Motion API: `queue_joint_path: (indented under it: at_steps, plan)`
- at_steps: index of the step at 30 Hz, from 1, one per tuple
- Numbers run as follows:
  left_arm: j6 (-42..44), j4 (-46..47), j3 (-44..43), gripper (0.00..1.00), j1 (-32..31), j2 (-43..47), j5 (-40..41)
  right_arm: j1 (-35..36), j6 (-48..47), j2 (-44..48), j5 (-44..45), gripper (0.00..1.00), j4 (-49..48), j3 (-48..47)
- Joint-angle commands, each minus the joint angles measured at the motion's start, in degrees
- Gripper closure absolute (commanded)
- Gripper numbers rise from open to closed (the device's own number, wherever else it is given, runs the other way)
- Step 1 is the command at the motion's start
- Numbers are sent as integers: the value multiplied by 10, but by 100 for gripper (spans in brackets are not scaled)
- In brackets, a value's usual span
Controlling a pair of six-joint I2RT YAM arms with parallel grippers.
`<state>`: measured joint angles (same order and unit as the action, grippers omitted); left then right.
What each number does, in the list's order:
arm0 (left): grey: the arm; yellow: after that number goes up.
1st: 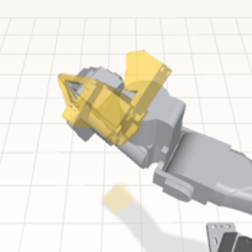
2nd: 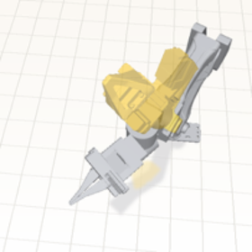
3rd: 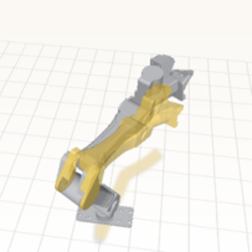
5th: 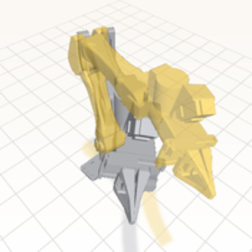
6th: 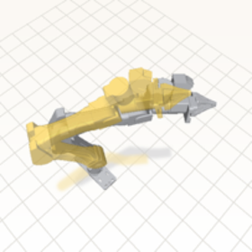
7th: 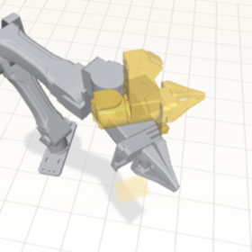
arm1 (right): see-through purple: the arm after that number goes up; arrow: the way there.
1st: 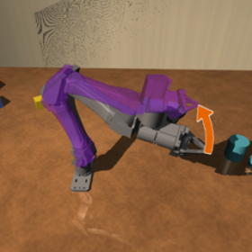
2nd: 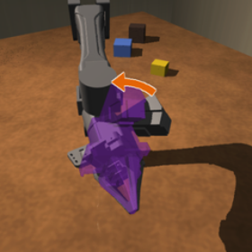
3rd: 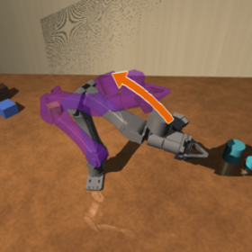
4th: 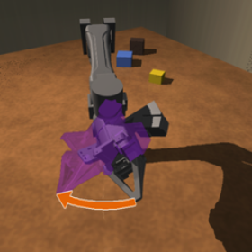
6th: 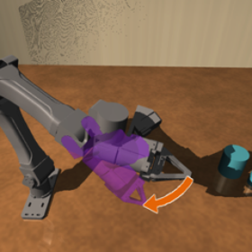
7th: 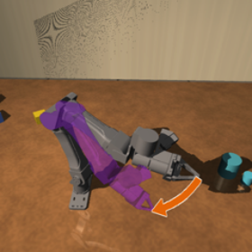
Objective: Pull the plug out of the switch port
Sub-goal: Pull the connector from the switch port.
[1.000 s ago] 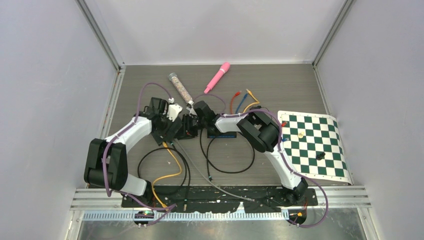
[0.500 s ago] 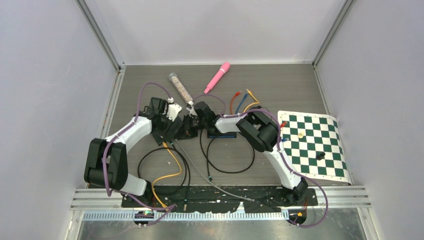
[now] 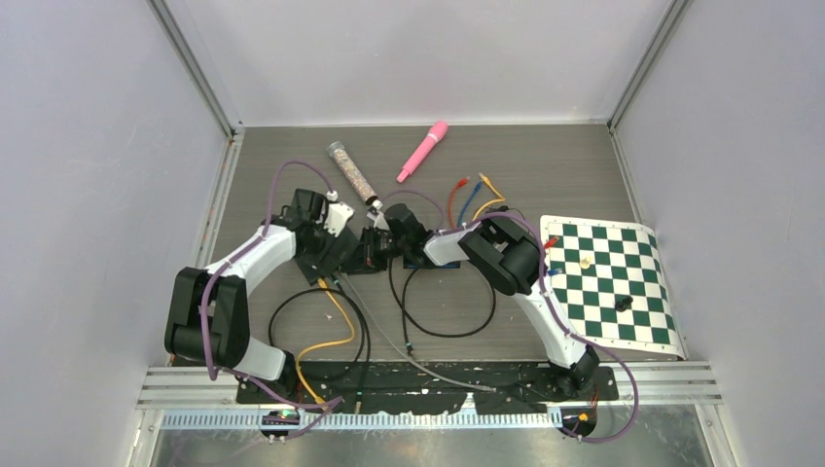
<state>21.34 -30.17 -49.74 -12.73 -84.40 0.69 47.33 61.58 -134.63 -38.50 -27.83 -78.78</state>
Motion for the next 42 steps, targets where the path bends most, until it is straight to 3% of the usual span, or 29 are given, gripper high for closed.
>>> queue_joint_path:
  at_steps: [1, 4, 11, 17, 25, 31, 38, 42]
  plan:
    - [-2, -3, -16, 9, -2, 3, 16, 4, -34, 23, -6, 95, 44, -5]
    - [-1, -2, -16, 9, -2, 3, 16, 4, -111, 40, 43, 95, 153, -32]
    - [5, 3, -12, 9, -11, 2, -4, -1, -20, 11, 6, 93, 53, -16]
    - [11, 19, -2, 9, -27, 6, -22, -12, -9, 3, 25, 73, 66, -41]
    - [7, -3, -14, 9, -30, -10, -12, -13, 18, -14, 37, 67, 55, -41]
    - [5, 3, -6, 10, -30, 0, 32, -13, 15, -18, 43, 70, 55, -43]
    - [-15, 15, -8, 11, -29, -11, -2, -13, -7, -9, 38, 91, 57, -33]
    - [-35, 4, -23, 12, -28, -26, 24, -13, -16, -3, 30, 95, 50, -26]
